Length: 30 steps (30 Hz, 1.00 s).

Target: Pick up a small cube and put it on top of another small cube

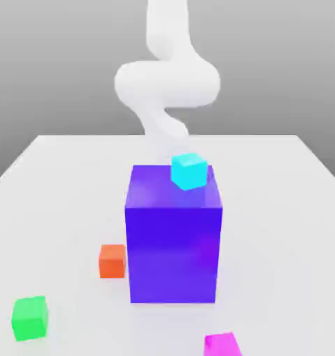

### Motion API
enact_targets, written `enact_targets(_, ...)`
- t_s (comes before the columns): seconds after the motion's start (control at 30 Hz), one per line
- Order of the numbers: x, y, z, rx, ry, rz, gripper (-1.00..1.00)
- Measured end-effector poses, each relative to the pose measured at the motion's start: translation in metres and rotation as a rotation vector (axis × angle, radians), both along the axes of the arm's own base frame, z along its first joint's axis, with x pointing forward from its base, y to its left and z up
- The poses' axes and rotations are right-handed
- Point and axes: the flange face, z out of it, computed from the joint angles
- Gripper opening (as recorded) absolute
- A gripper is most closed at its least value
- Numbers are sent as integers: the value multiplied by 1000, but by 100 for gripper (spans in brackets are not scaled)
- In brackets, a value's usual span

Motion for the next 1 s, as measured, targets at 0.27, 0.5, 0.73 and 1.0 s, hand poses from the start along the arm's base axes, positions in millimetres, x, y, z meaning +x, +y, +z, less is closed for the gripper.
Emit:
enact_targets(0.27, 75, 12, -92, -27, 154, 324, 0)
enact_targets(0.5, 120, 35, -182, -69, 255, 581, 0)
enact_targets(0.73, 144, 61, -274, -137, 334, 819, 0)
enact_targets(1.0, 151, 84, -371, -256, 405, 1075, 0)
